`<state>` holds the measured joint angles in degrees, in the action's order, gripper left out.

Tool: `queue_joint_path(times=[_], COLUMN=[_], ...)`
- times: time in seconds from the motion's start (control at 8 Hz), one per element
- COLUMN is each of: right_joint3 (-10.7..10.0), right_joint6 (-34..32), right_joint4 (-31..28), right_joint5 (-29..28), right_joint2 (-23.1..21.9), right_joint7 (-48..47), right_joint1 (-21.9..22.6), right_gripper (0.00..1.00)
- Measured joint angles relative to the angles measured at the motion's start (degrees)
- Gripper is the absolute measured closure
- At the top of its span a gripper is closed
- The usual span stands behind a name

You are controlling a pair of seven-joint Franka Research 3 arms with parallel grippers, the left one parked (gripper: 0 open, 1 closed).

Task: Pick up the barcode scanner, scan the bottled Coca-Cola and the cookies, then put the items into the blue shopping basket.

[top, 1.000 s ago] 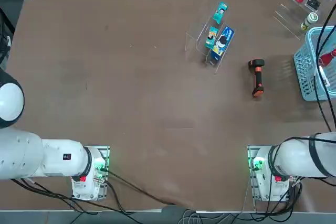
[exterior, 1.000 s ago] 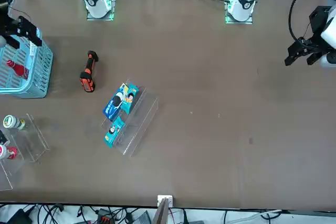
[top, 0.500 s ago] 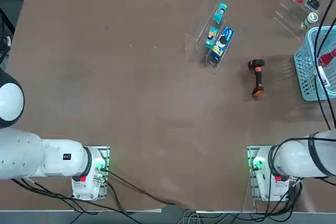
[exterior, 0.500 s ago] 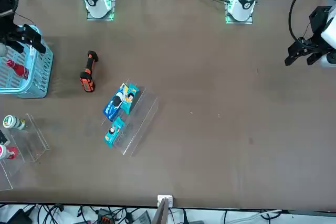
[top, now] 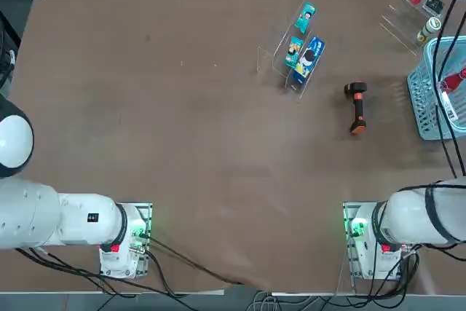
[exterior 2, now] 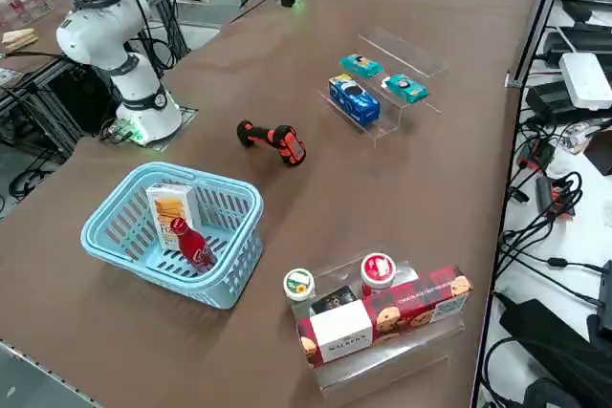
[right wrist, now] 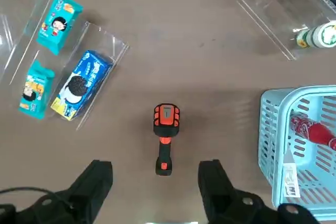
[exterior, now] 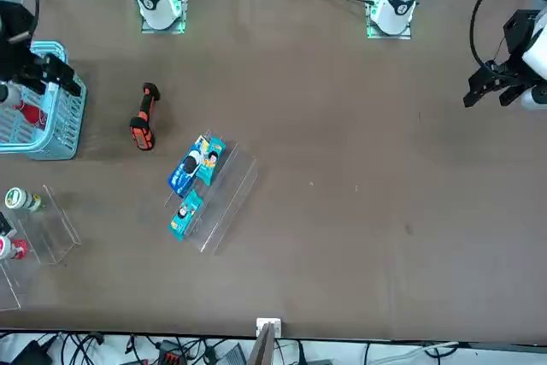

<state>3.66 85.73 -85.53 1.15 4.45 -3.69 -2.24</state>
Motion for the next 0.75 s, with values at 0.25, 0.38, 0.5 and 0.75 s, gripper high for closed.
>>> queue_joint_path(times=[0.25, 0.38, 0.5, 0.75], right_joint3=[-0.1, -0.3, -0.4, -0.2], right_joint6=[2.3, 2.6, 2.7, 2.9], right_joint4=[0.0, 0.0, 0.1, 0.3], right_joint5=[0.0, 0.0, 0.1, 0.1], right_joint2=[2.1, 2.4, 2.4, 2.4], right_joint7=[-0.3, -0.4, -0.4, -0.4], right_joint1=[-0.4, -0.7, -0.7, -0.3], right_gripper=[0.00, 0.00, 0.00, 0.00])
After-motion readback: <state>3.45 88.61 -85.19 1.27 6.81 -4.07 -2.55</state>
